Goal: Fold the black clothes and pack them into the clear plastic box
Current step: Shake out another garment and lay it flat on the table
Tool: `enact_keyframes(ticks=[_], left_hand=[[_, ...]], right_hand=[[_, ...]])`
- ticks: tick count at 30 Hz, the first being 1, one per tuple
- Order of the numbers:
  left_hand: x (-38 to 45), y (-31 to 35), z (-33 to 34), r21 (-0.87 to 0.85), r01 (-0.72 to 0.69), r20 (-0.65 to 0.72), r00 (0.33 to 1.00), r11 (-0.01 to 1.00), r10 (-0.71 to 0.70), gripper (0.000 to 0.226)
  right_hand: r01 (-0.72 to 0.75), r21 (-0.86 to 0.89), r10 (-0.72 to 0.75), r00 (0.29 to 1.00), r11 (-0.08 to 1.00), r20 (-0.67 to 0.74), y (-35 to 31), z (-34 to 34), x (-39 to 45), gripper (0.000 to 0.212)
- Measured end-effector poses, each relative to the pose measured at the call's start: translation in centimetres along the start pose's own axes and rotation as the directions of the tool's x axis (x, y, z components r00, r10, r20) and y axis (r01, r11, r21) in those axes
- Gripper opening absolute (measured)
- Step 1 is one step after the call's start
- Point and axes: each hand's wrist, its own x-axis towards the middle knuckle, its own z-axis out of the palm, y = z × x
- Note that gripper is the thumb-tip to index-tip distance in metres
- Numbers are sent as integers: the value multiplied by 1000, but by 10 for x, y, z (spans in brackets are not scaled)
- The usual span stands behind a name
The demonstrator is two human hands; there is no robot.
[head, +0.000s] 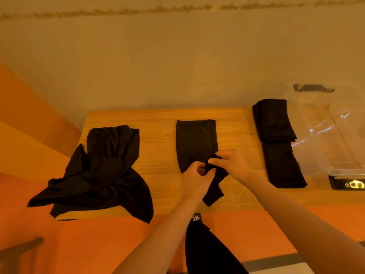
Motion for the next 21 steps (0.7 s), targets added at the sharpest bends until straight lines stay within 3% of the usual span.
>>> enact_keyframes(ticks=[3,9,11,14,16,18,21], left_hand=[[5,-1,-4,66,-66,48,997,996,63,18],[10,10,-27,-29,33,264,964,999,-24,20],[9,13,-33,12,-24,314,949,1000,19,20],[7,14,-41,155,-130,496,868,979,37,23],[7,6,-49,264,-206,554,832,942,26,5],[8,0,-62,265,-151,529,849,952,-12,16],[9,-3,-80,92,66,452,886,994,-101,10]], right_hand=[[-8,32,8,1000,999,11,1,0,0,13],[-73,234,83,996,970,-33,3,-11,-2,11],[-79,286,98,994,955,-52,5,-11,-2,11],[-83,387,123,989,918,-80,7,-12,-4,13],[-79,417,129,987,905,-94,10,-15,-7,16],[-81,406,132,986,910,-99,14,-20,-10,18],[-112,370,148,986,922,-71,26,-27,-15,17]])
